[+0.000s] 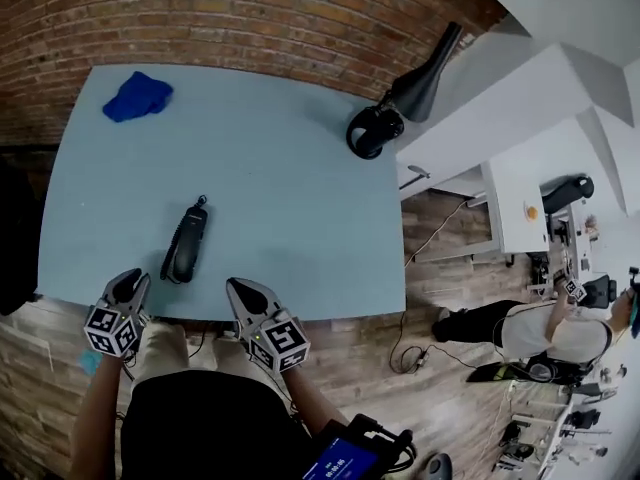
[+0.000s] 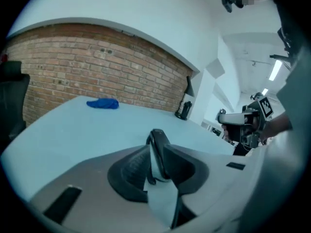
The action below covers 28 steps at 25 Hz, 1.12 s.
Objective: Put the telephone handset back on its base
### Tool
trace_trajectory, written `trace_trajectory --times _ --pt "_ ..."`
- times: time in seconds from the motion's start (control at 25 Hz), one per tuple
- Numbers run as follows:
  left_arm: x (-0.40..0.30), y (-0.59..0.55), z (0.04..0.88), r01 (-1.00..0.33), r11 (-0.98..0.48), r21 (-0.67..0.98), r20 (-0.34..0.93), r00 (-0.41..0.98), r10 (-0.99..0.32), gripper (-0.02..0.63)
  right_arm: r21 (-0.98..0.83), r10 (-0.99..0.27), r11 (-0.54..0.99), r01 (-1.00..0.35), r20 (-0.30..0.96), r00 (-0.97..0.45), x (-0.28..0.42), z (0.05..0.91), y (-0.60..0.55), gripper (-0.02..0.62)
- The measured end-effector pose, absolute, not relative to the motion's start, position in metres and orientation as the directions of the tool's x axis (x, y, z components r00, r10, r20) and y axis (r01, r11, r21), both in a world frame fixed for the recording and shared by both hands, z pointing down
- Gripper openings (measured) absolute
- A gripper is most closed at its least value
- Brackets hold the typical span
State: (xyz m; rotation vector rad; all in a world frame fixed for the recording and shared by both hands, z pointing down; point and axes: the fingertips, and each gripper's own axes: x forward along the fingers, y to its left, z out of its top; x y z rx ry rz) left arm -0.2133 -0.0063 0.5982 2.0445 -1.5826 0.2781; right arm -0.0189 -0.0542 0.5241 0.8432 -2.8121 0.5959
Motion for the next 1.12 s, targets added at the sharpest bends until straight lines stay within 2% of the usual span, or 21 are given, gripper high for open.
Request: trace_trajectory --times 0.24,0.36,0.44,0.56,0.88,1.12 --pt "-0.288 -0.054 0.444 -0.974 -0.138 0.181 0.151 0.166 -0.975 0.033 -0.176 -0.375 0.912 -0.371 0.011 -0.927 -0.115 0.399 -0.090 0.020" --pt "-0.292 -0.060 0.366 -0.976 -0.169 0.134 0.002 0.171 -0.985 0.031 -0.100 -0.325 0.944 -0.315 -0.099 -0.941 -0.144 0.333 -0.088 0.020" --pt "-0.281 -0.056 0.335 -0.975 -0.213 0.063 -0.047 0.210 -0.977 0.031 -0.067 -0.293 0.956 -0.287 -0.131 -0.947 -0.157 0.311 -0.082 0.020" --pt "-0.255 -0.043 0.336 -0.957 -0.291 -0.008 -0.035 0.291 -0.956 0.031 -0.064 -0.295 0.955 -0.289 -0.111 -0.949 -0.162 0.316 -0.069 0.020" --pt "-0.233 -0.003 0.451 -0.952 -0.269 0.147 0.175 0.292 -0.940 0.029 -0.175 -0.352 0.915 -0.363 0.093 -0.931 -0.121 0.437 -0.025 0.018" --pt "-0.214 0.004 0.478 -0.946 -0.280 0.166 0.220 0.312 -0.924 0.029 -0.205 -0.385 0.890 -0.408 0.144 -0.912 -0.090 0.465 -0.016 0.018"
